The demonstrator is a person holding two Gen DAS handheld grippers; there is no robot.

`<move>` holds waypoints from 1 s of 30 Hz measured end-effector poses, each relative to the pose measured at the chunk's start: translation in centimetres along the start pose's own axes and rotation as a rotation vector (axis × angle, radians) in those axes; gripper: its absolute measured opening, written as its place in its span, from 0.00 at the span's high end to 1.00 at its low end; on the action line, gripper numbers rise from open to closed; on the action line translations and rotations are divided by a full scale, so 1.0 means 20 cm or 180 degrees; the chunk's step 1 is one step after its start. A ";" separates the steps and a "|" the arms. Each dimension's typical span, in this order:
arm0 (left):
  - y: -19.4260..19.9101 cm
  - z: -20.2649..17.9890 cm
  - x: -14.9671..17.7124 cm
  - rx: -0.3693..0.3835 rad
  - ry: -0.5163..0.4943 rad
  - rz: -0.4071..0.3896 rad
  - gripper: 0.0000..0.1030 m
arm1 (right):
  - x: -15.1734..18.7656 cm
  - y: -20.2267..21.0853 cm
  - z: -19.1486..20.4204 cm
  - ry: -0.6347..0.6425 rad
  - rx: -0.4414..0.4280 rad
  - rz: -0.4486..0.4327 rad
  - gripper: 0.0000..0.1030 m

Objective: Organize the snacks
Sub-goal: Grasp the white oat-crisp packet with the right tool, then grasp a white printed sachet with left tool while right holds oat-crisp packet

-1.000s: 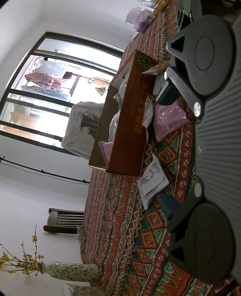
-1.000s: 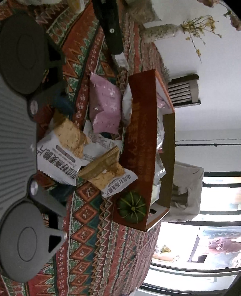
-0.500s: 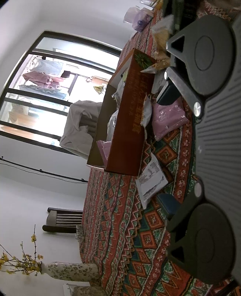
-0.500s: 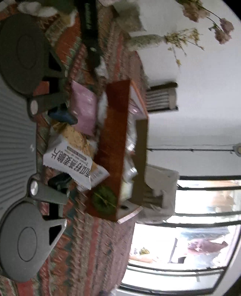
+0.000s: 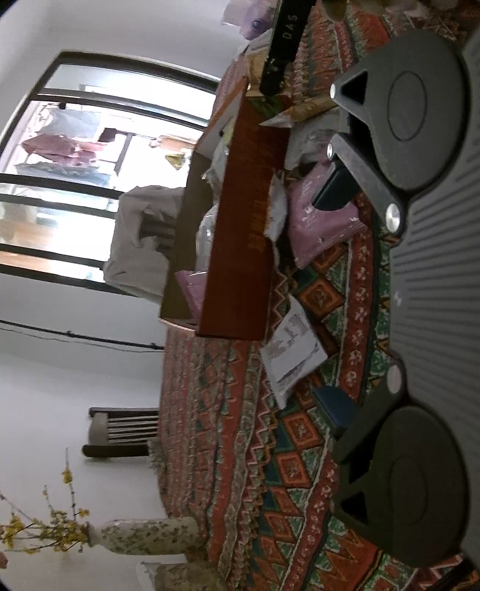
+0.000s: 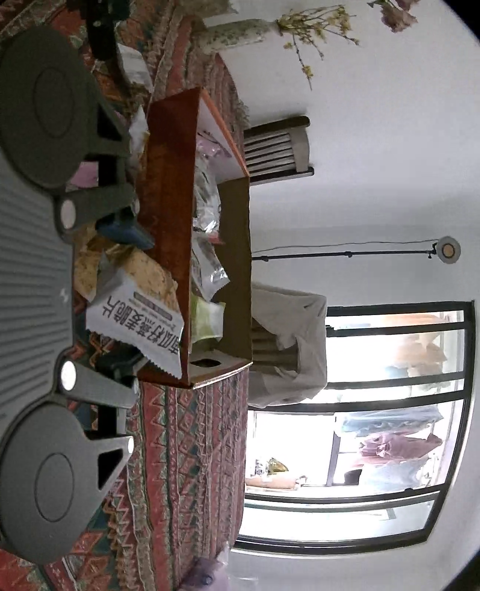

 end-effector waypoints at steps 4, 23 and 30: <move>0.00 0.01 -0.01 -0.0137 -0.0027 0.0050 0.00 | 0.01 0.00 -0.01 0.0002 0.0049 -0.0098 0.46; -0.19 0.27 -0.21 -0.0673 0.0542 0.0496 0.00 | 0.02 0.07 0.00 -0.0010 -0.0041 -0.0284 0.46; -0.30 0.25 -0.23 -0.0774 0.0526 0.0655 0.00 | 0.02 0.08 -0.01 -0.0044 -0.0063 -0.0301 0.46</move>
Point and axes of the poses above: each gripper's, at about its wrist camera, not at the fingertips, and y roughly against the way its jaws point, z to its left, x to its underside, the point moved 9 cm from there along -y, roughly the way its jaws point, and after that the axes turned 15 degrees about z, right-handed, at the moved point
